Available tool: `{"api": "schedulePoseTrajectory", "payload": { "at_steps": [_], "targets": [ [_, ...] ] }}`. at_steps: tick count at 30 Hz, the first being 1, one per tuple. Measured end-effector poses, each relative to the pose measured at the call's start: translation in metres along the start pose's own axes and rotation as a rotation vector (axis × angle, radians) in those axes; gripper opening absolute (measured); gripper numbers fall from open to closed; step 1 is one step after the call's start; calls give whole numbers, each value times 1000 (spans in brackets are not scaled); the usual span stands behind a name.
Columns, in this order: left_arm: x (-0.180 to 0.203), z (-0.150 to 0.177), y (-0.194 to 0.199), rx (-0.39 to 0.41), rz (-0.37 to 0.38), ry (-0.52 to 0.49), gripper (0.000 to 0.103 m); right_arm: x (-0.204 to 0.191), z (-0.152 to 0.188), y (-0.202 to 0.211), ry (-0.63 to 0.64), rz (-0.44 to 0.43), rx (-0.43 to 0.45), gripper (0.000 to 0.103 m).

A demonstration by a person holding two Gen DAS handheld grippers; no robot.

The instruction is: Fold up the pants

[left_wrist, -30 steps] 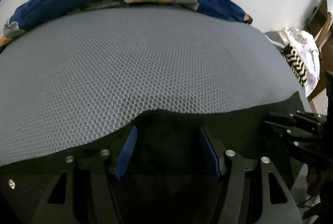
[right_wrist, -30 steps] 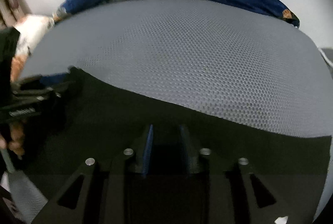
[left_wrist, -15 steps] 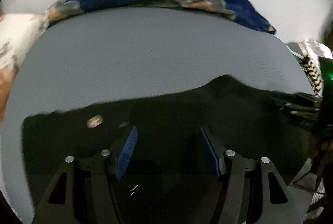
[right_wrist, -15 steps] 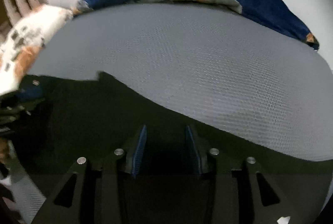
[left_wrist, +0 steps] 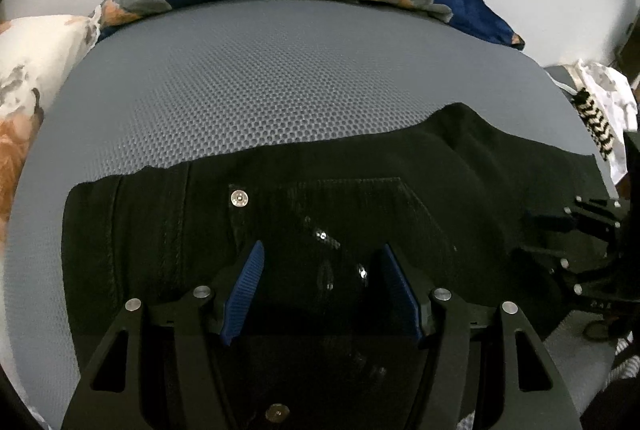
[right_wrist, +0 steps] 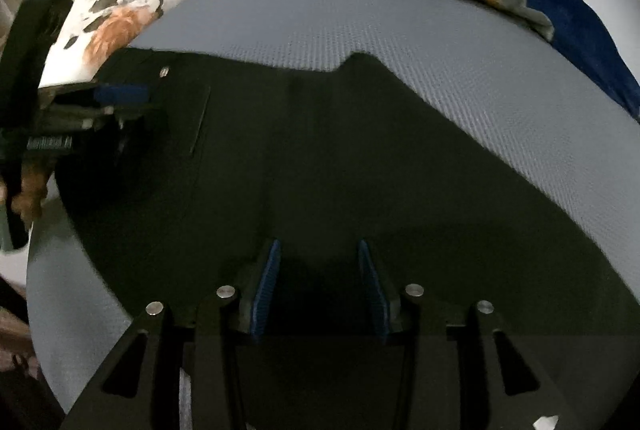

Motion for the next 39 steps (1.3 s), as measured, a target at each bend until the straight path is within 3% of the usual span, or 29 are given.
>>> {"api": "schedulePoseTrajectory", "payload": {
  "at_steps": [7, 11, 17, 19, 24, 29, 33, 39],
  "targets": [
    [13, 16, 22, -17, -4, 5, 62, 0, 43, 23, -3, -31, -39, 48],
    [7, 34, 21, -56, -66, -4, 65, 8, 55, 28, -36, -56, -41, 48],
    [7, 39, 19, -47, -82, 5, 65, 41, 77, 42, -73, -98, -80, 49],
    [11, 39, 20, -38, -87, 15, 65, 66, 87, 50, -131, -92, -77, 49],
    [29, 28, 29, 19, -86, 41, 66, 166, 124, 80, -426, -170, -29, 49],
    [48, 15, 36, 59, -111, 22, 68, 283, 164, 103, -673, -74, -2, 50],
    [46, 12, 36, 42, -142, 42, 68, 363, 210, 118, -849, -1, -16, 50],
    [24, 21, 45, 0, -224, 81, 68, 428, 268, 117, -975, 22, -55, 50]
  ]
}}
Point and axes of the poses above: each gripper's, at about its wrist camera, not at the fingertips, and y roughly against the way its jaws point, x to its right, z to its underside, the point moved 3 cm from there along -y, roughly the way its jaws point, and after that the axes turned 10 degrees about z, right-handed, at the moved point
